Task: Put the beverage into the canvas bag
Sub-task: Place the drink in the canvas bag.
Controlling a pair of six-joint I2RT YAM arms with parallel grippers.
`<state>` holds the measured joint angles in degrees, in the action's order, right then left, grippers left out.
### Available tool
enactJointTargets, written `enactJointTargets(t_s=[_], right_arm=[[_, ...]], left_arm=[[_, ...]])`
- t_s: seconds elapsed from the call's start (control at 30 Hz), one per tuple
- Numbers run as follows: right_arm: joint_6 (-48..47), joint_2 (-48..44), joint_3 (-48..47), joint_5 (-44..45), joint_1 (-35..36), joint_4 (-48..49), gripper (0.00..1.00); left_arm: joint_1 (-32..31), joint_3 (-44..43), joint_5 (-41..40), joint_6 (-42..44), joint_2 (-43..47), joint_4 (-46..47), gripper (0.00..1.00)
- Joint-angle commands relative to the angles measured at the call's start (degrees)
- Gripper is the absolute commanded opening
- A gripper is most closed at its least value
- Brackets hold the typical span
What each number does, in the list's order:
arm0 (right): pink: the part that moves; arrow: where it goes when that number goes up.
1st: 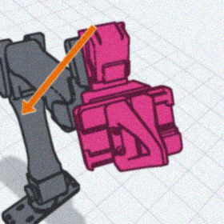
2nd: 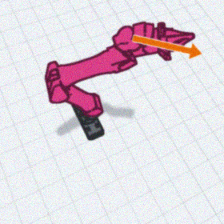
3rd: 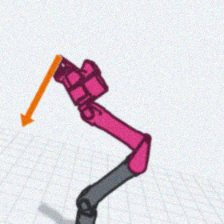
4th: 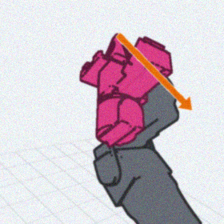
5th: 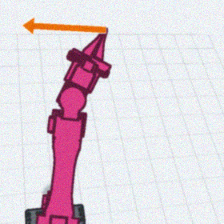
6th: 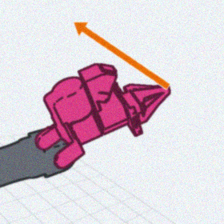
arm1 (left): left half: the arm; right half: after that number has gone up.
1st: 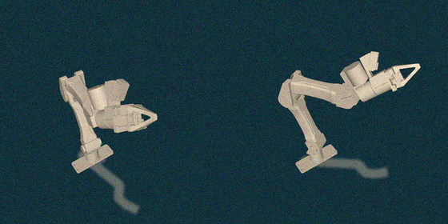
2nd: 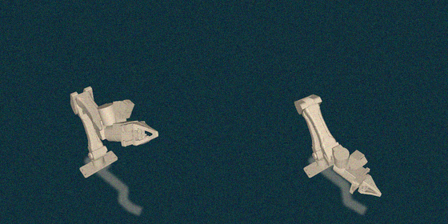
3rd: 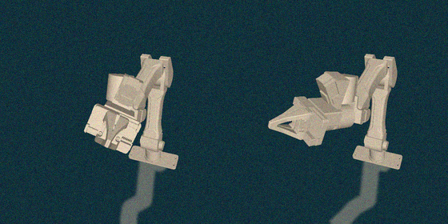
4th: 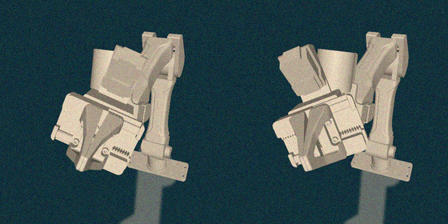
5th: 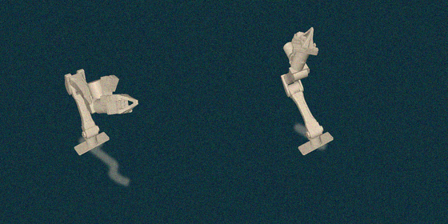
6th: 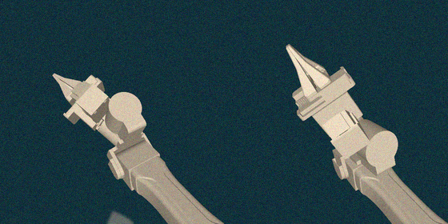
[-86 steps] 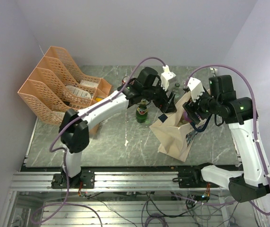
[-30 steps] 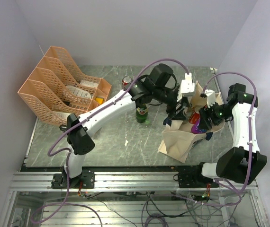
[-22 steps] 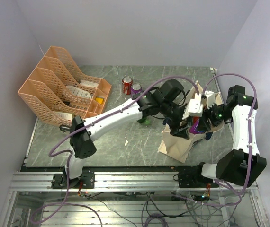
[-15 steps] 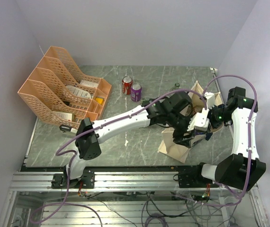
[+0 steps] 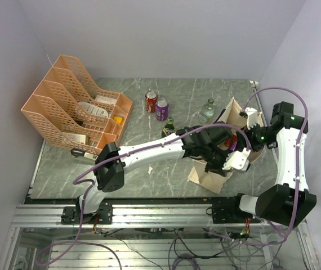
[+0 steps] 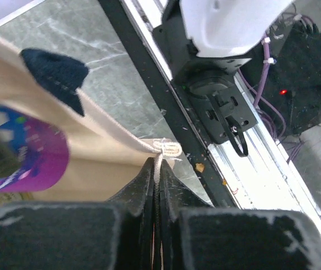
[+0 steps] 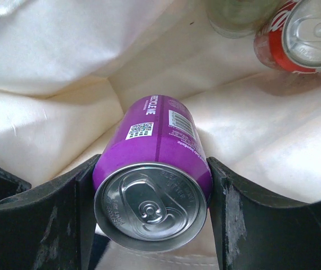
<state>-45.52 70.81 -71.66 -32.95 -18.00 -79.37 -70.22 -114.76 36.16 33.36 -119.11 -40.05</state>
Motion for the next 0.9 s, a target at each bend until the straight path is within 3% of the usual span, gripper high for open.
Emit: enactJointTargets(t_s=[0.0, 0.33, 0.87], right_arm=[[4.06, 2.2, -4.43, -2.5, -0.48, 1.71, 0.28], [9.28, 5.74, -6.21, -2.64, 0.33, 9.26, 0.27], [10.6, 3.43, 5.06, 8.88, 10.61, 26.48, 0.25]], left_arm=[[-2.54, 4.46, -1.86, 5.61, 1.83, 0.43, 0.08], [-3.0, 8.84, -2.34, 11.67, 1.62, 2.86, 0.07], [-0.12, 11.61, -1.8, 9.34, 3.62, 5.52, 0.07]])
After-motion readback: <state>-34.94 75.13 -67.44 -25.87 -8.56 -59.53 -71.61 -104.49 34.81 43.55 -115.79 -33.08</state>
